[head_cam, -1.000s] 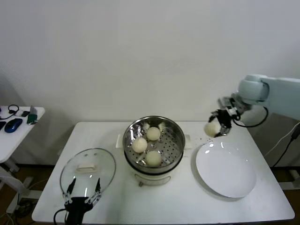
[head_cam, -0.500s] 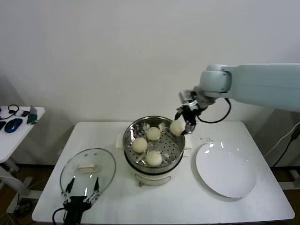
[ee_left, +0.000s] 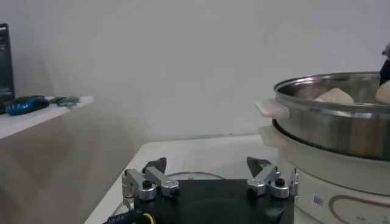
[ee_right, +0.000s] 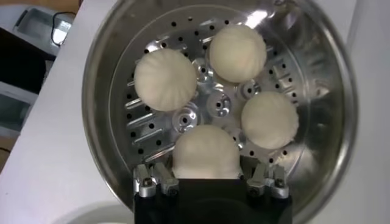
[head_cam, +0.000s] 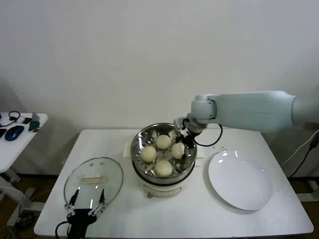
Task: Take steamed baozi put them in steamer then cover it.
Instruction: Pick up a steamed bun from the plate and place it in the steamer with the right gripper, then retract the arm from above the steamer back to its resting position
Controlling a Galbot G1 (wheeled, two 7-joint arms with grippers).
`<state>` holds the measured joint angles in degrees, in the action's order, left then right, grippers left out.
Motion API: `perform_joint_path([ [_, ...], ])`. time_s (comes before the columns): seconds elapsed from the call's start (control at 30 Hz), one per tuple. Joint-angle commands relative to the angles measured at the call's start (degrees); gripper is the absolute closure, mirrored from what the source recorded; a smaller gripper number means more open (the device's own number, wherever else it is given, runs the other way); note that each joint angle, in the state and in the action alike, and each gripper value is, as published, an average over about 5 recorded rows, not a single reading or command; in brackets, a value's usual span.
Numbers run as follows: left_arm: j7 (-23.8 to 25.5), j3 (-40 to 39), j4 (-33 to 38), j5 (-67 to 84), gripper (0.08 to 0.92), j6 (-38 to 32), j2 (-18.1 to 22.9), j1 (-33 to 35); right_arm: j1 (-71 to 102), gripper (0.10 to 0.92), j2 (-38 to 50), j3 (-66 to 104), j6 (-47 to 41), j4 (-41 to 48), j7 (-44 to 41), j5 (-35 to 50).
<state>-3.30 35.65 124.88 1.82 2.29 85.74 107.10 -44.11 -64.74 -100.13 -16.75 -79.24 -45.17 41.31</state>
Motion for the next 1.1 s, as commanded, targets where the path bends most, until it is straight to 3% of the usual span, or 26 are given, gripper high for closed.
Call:
perform_joint_path([
  [0.03,0.0,-0.01,-0.06,0.03,0.177,0.04,0.06,0.0,4.78,0.304,-1.63,0.8,-0.36,3.29,0.47,-2.4],
  [0.3,0.0,-0.04,0.27,-0.01,0.177,0.19,0.13,-0.05,4.36,0.293,-1.61,1.21,0.23,3.75,-0.46,0.83],
  [0.53,0.01,0.08,0.9,-0.05,0.177,0.31,0.11,0.17,0.32,0.219,-0.4,1.46,1.9,3.61,-2.9,3.7],
  [0.73,0.52,0.01,1.78,0.01,0.177,1.06,-0.06,0.21,-5.91,0.203,4.91,5.11,2.58,2.32,-4.54,15.36],
  [0.8,0.73,-0.05,2.04,0.05,0.177,1.28,-0.18,0.17,-6.15,0.203,7.72,8.74,0.82,1.15,-0.67,20.05],
  [0.9,0.85,-0.14,2.22,0.04,0.177,1.39,-0.41,0.0,-3.07,0.202,12.37,16.89,-1.21,-0.57,11.49,25.34],
  [1.1,0.73,-0.06,1.22,-0.15,0.177,1.47,-1.09,-1.03,13.57,0.203,22.47,40.81,-1.16,-4.22,34.78,20.69],
])
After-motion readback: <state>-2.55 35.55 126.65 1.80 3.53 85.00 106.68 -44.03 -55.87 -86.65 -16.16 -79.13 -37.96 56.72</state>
